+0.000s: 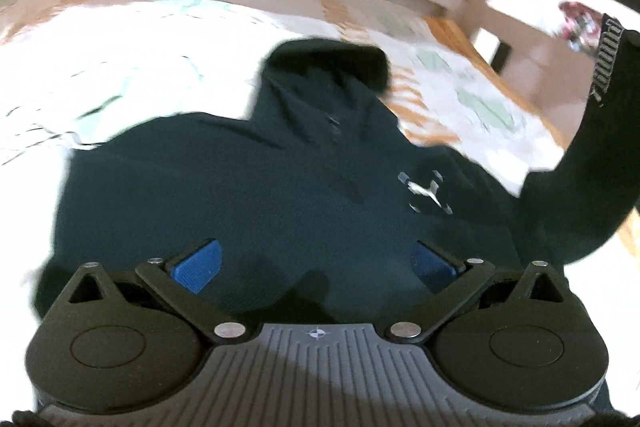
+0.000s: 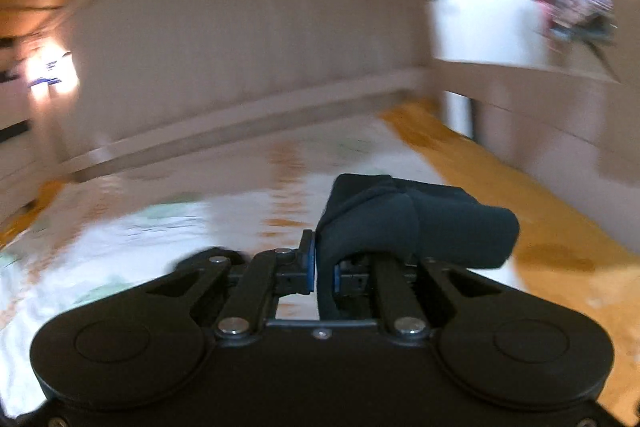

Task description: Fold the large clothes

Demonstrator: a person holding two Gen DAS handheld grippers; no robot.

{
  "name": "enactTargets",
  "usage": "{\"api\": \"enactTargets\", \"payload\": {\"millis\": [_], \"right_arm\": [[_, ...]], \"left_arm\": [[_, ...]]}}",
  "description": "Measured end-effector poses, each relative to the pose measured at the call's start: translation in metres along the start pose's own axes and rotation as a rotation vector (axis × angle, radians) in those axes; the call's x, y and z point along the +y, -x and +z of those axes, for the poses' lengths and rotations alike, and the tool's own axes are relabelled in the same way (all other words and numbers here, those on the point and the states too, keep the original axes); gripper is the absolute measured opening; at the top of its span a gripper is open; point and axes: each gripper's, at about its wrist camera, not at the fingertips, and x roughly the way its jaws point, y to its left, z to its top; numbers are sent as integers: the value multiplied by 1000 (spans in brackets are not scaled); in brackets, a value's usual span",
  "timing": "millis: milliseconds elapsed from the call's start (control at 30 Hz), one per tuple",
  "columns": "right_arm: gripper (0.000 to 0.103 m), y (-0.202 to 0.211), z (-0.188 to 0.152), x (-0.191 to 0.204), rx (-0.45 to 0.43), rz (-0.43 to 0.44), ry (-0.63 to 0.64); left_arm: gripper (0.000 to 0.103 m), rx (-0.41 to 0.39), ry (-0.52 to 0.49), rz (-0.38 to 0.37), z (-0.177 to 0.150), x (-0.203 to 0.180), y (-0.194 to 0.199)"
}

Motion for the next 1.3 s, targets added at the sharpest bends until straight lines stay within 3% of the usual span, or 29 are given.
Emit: {"api": "enactTargets", "payload": {"millis": [100, 267, 533, 600, 667, 700, 833, 967, 1133, 1300], "right_arm": [[16, -9, -16, 63, 23, 91, 101], [16, -40, -81, 150, 132, 197, 232], [21, -87, -205, 231, 397, 247, 374], [40, -82, -219, 237, 419, 253, 411], [80, -71, -224, 237, 427, 300, 422], [85, -63, -224, 237, 427, 328, 423], [86, -29, -223, 227, 393, 389, 441], [86, -8, -215, 204, 386, 415, 372], [87, 0, -211, 173, 377, 360, 286], [87, 2, -210, 136, 387, 273, 178]], "left_arm": [[103, -23, 50, 21, 6, 28, 15], [103, -44, 151, 71, 5, 76, 36], [103, -28, 230, 117, -5, 118, 54], [103, -24, 248, 94, -4, 122, 54], [103, -26, 255, 77, -1, 124, 54], [103, -29, 251, 71, 0, 122, 54], [103, -44, 213, 32, 4, 106, 54], [103, -44, 138, -14, 10, 74, 46], [103, -35, -31, -60, 8, 16, 31], [103, -26, -215, -60, -3, -36, 7]]}}
